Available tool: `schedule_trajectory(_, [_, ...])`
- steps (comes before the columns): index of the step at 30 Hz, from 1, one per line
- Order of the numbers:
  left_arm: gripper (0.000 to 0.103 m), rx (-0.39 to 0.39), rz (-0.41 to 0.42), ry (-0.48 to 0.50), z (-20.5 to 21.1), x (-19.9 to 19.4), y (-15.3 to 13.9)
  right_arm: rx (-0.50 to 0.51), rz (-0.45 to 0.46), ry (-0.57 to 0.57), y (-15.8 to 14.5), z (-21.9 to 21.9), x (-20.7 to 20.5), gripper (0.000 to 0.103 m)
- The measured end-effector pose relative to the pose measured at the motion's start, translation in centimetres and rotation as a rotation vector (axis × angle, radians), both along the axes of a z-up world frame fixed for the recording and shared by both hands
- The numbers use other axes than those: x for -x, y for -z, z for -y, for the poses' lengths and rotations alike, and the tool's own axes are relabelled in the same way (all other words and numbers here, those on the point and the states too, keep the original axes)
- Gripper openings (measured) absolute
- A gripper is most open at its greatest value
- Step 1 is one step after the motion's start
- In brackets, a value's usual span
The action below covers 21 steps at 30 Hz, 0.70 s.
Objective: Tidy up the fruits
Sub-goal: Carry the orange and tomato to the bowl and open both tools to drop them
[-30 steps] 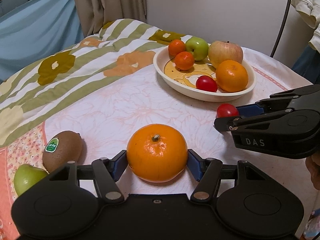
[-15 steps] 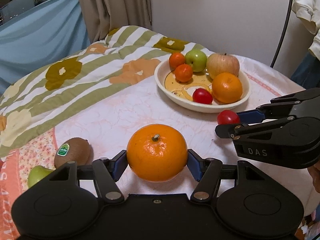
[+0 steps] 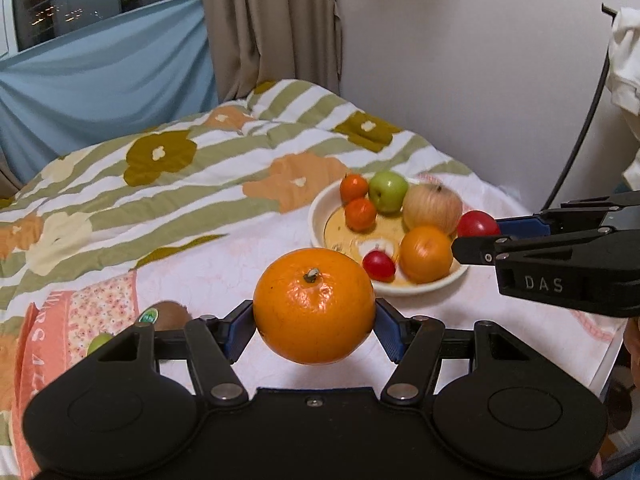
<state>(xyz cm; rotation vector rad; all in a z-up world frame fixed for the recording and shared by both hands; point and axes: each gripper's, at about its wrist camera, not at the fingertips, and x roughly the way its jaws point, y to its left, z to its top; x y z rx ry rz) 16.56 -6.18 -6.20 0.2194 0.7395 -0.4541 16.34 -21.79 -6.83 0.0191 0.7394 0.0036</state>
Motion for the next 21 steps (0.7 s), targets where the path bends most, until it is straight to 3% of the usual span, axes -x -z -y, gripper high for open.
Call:
schedule_trajectory(10, [0.067, 0.011, 0.032, -0.060, 4.1, -1.3, -1.9, 0.001, 0.033, -0.071, -2.3, 4.5, -2.3, 0.046])
schedule_trajectory(21, [0.067, -0.002, 0.016, -0.137, 7.6, -4.9, -0.7, -0.004, 0.027, -0.197, -1.6, 7.4, -7.4, 0.046])
